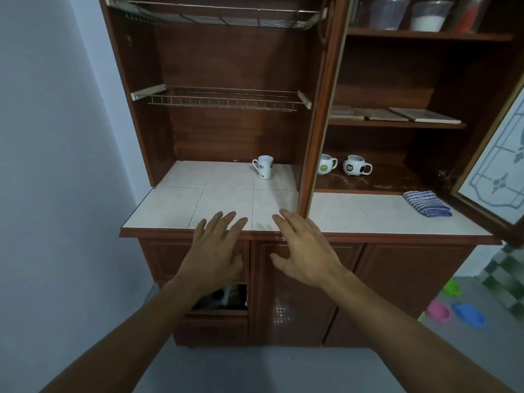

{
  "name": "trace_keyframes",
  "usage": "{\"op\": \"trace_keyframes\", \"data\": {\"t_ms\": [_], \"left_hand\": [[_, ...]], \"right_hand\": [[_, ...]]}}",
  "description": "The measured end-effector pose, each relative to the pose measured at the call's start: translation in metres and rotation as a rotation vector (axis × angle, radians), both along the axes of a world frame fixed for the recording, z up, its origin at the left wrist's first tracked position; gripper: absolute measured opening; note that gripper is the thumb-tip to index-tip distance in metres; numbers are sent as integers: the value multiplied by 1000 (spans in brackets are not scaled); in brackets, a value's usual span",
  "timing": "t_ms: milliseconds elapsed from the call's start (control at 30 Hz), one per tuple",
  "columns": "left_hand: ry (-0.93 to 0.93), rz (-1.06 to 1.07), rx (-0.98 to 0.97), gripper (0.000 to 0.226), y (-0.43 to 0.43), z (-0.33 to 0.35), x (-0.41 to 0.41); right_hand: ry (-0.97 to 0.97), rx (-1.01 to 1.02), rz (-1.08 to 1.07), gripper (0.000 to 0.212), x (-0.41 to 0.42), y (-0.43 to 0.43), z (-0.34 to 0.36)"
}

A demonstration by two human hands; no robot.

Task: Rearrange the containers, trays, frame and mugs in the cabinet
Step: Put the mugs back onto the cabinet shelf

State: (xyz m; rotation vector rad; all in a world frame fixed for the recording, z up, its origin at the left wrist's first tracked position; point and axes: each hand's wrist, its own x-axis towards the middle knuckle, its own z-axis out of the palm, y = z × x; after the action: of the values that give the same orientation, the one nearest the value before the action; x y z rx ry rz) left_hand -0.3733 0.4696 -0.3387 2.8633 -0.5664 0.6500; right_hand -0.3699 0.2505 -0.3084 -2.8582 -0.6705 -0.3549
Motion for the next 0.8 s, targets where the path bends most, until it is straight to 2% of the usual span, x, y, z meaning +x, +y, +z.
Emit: {"op": "trace_keyframes", "data": {"t_ms": [433, 800], "left_hand": [[-40, -74, -119, 74, 47, -13, 60], [-99, -154, -97, 76, 108, -14, 142]], "right_hand": [[-24, -54, -2, 79, 60, 41, -3], [13, -20, -119, 78, 118, 100, -9]]}}
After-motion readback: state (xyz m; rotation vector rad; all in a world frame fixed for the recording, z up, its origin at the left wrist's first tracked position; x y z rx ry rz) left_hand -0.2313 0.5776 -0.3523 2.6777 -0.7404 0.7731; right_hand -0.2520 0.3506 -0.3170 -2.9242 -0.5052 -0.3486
